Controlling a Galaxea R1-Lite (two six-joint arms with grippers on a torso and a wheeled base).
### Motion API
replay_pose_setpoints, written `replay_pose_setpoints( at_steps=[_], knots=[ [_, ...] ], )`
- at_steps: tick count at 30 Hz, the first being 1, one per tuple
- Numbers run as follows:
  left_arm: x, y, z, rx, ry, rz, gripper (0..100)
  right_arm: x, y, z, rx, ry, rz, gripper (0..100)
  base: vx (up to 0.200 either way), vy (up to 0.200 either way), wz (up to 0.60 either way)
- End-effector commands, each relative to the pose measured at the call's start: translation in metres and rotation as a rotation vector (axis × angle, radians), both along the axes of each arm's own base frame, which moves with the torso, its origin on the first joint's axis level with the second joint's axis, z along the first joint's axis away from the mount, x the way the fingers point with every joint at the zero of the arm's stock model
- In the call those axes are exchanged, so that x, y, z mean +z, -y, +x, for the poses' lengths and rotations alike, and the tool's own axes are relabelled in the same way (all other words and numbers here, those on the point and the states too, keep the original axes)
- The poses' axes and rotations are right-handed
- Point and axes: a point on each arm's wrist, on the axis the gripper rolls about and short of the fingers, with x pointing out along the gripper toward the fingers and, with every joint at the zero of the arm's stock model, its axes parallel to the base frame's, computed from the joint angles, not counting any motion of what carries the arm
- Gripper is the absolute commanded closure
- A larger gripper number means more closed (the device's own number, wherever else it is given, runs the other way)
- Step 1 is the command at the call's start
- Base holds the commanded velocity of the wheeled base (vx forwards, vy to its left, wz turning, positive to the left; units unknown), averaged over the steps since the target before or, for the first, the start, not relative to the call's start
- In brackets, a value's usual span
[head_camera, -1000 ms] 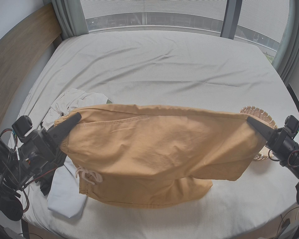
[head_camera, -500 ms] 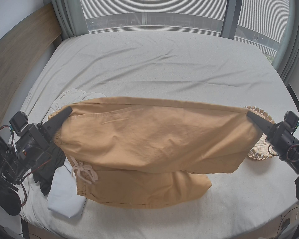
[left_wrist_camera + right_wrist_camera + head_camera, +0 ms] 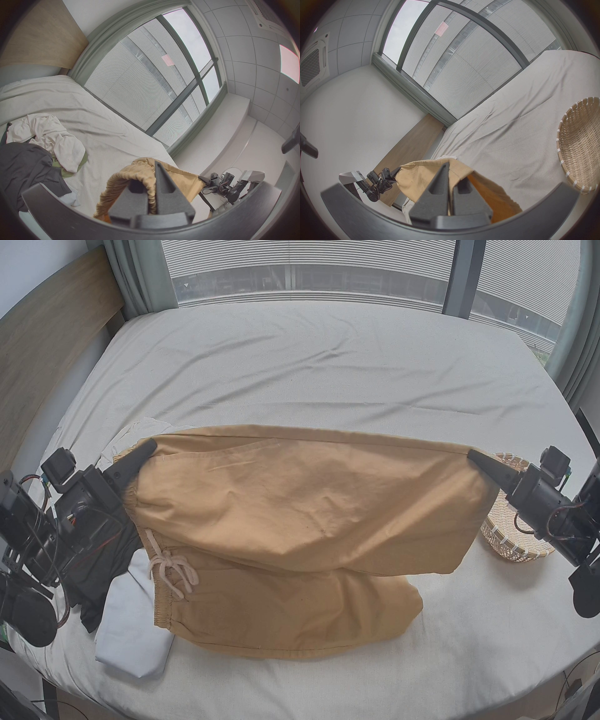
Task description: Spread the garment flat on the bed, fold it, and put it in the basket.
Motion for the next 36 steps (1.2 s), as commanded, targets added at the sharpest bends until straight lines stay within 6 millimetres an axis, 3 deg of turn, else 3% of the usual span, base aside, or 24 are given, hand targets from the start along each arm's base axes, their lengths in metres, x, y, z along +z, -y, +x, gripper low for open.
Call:
replay_pose_setpoints(
  at_steps=[1,13,20,27,36],
  knots=[
    [-0.01,0.006,0.024,0.009,-0.029,-0.001,100,-0.011,-0.006,0.026,0.0,-0.034,-0.006,100,0.0,0.0,0.0],
    [-0.022,0.014,0.065,0.036,-0.035,-0.008,100,-0.018,0.008,0.073,-0.071,-0.021,-0.003,100,0.0,0.0,0.0],
    [-0.024,0.019,0.084,0.062,-0.019,-0.021,100,-0.029,0.007,0.092,-0.075,-0.034,-0.004,100,0.0,0.0,0.0],
    [-0.03,0.019,0.11,0.11,-0.003,-0.043,100,-0.031,0.005,0.111,-0.075,-0.013,0.0,100,0.0,0.0,0.0],
    [-0.037,0.024,0.128,0.107,0.006,-0.046,100,-0.034,0.005,0.129,-0.088,0.011,0.008,100,0.0,0.0,0.0]
  ],
)
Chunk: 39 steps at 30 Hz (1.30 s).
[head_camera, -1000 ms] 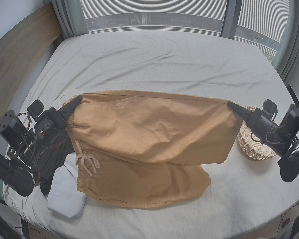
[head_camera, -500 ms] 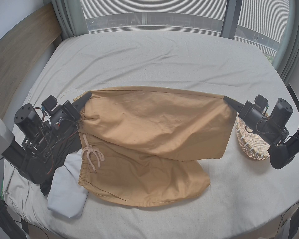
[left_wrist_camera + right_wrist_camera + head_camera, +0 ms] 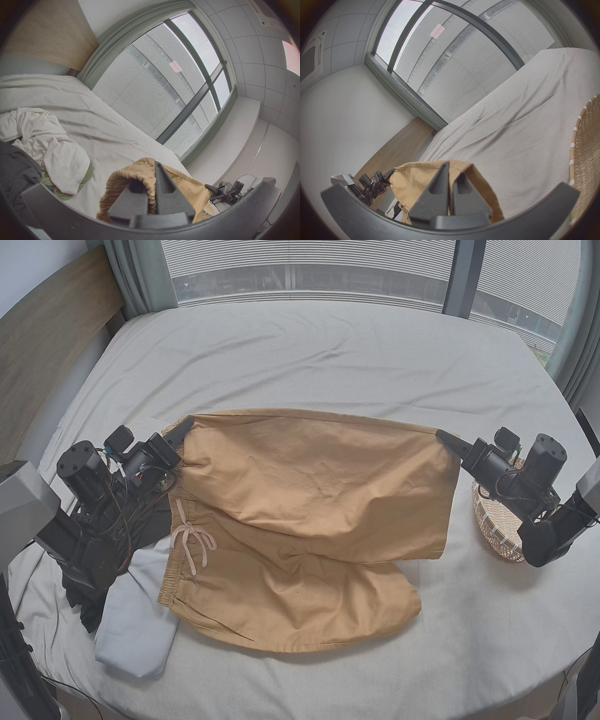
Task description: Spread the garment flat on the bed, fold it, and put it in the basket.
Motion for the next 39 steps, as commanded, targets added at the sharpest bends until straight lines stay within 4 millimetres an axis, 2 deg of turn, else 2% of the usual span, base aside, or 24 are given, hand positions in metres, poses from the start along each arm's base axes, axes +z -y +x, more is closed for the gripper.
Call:
replay_pose_setpoints(
  at_steps=[1,6,9,15,17,21,22,25,28,31,34,36,39],
  knots=[
    [-0.01,0.002,0.013,-0.001,-0.009,0.0,0,-0.008,0.002,0.013,-0.013,-0.007,0.0,0,0.0,0.0,0.0],
    [-0.01,0.003,0.021,-0.003,-0.002,-0.006,0,-0.011,0.01,0.024,-0.048,0.006,0.005,0,0.0,0.0,0.0],
    [-0.018,0.003,0.031,0.012,-0.032,-0.005,0,-0.017,0.013,0.026,-0.085,-0.003,0.008,0,0.0,0.0,0.0],
    [-0.022,0.003,0.038,0.058,-0.061,-0.013,0,-0.022,0.011,0.01,-0.08,-0.015,0.006,0,0.0,0.0,0.0],
    [-0.024,0.002,0.035,0.068,-0.083,-0.009,0,-0.026,0.01,-0.007,-0.073,-0.04,0.001,0,0.0,0.0,0.0],
    [-0.026,-0.004,0.02,0.083,-0.127,0.015,0,-0.04,0.007,-0.029,-0.059,-0.074,-0.022,0,0.0,0.0,0.0],
    [-0.026,-0.004,0.02,0.083,-0.127,0.015,0,-0.04,0.007,-0.029,-0.059,-0.074,-0.022,0,0.0,0.0,0.0],
    [-0.037,-0.023,0.008,0.14,-0.184,0.082,0,-0.055,0.005,-0.055,-0.038,-0.141,-0.086,0,0.0,0.0,0.0],
    [-0.048,-0.038,0.0,0.177,-0.216,0.12,0,-0.059,0.001,-0.066,-0.019,-0.168,-0.098,0,0.0,0.0,0.0],
    [-0.044,-0.05,-0.015,0.199,-0.228,0.131,0,-0.065,-0.004,-0.078,0.003,-0.207,-0.111,0,0.0,0.0,0.0],
    [-0.041,-0.054,-0.032,0.159,-0.243,0.141,0,-0.075,-0.011,-0.09,0.036,-0.252,-0.136,0,0.0,0.0,0.0],
    [-0.04,-0.053,-0.036,0.152,-0.244,0.142,0,-0.077,-0.012,-0.091,0.041,-0.26,-0.138,0,0.0,0.0,0.0],
    [-0.035,-0.047,-0.065,0.075,-0.245,0.156,0,-0.091,-0.018,-0.098,0.059,-0.324,-0.161,0,0.0,0.0,0.0]
  ],
)
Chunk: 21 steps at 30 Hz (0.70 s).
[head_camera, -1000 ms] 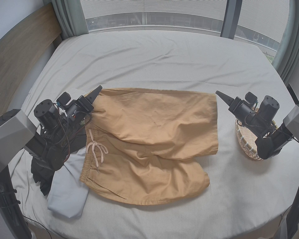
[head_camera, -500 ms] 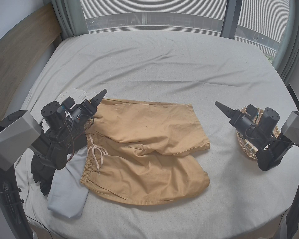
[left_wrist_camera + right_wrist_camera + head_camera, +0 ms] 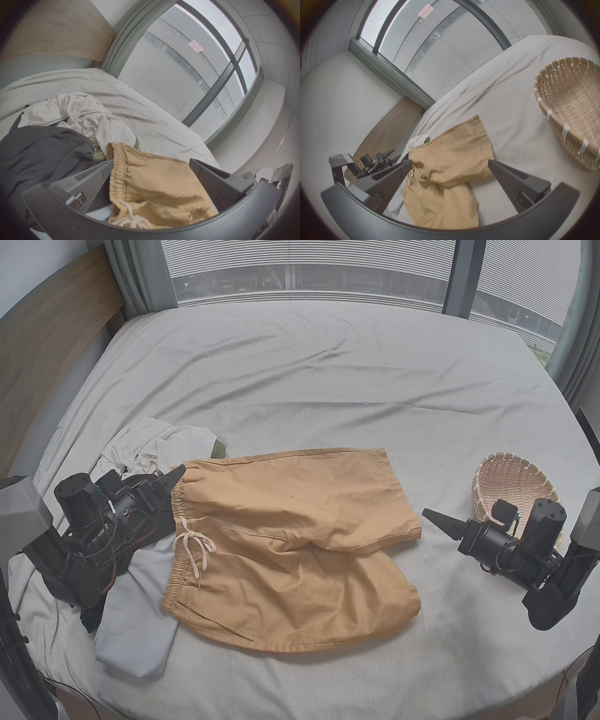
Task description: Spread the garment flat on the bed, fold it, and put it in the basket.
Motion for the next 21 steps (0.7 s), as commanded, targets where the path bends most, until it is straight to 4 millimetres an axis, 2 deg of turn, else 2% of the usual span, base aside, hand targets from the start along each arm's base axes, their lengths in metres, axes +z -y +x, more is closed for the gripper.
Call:
replay_pose_setpoints(
  at_steps=[1,3,4,7,15,21],
  knots=[
    [0.017,0.005,-0.045,-0.092,0.019,0.005,0,-0.021,-0.01,-0.014,0.04,-0.093,-0.037,0,0.0,0.0,0.0],
    [0.016,0.014,-0.06,-0.163,0.02,0.004,0,-0.033,-0.01,-0.013,0.042,-0.126,-0.064,0,0.0,0.0,0.0],
    [0.016,0.014,-0.061,-0.166,0.02,0.004,0,-0.034,-0.01,-0.013,0.042,-0.128,-0.066,0,0.0,0.0,0.0],
    [0.006,0.028,-0.077,-0.238,-0.011,0.009,0,-0.052,-0.009,-0.016,0.049,-0.18,-0.112,0,0.0,0.0,0.0],
    [-0.006,0.049,-0.091,-0.324,-0.072,0.016,0,-0.071,-0.008,-0.03,0.063,-0.285,-0.139,0,0.0,0.0,0.0],
    [-0.008,0.052,-0.095,-0.338,-0.084,0.018,0,-0.08,-0.008,-0.031,0.061,-0.323,-0.148,0,0.0,0.0,0.0]
  ],
)
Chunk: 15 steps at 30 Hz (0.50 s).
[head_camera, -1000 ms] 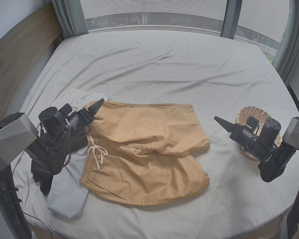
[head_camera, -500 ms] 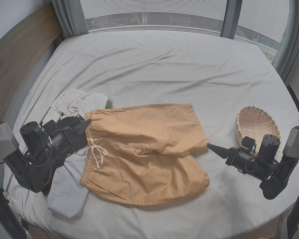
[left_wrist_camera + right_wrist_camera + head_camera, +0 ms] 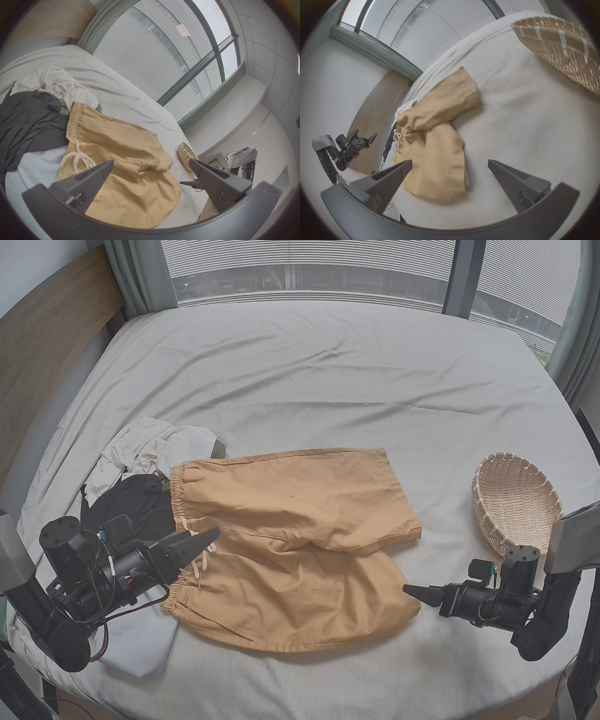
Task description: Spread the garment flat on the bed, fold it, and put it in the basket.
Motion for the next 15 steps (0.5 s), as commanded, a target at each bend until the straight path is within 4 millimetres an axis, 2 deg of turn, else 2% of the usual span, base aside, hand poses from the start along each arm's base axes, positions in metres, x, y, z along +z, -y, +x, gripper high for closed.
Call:
replay_pose_setpoints(
  at_steps=[1,9,10,15],
  knots=[
    [-0.001,0.002,-0.004,-0.009,-0.009,0.002,0,-0.01,0.0,-0.002,0.002,-0.041,-0.011,0,0.0,0.0,0.0],
    [-0.004,0.001,-0.006,-0.008,-0.024,0.006,0,-0.011,-0.009,-0.004,0.032,-0.044,-0.011,0,0.0,0.0,0.0],
    [-0.004,0.001,-0.006,-0.008,-0.023,0.007,0,-0.011,-0.009,-0.004,0.033,-0.044,-0.011,100,0.0,0.0,0.0],
    [-0.004,0.0,-0.006,-0.002,-0.024,0.006,0,-0.01,-0.011,-0.006,0.043,-0.048,-0.01,100,0.0,0.0,0.0]
  ],
)
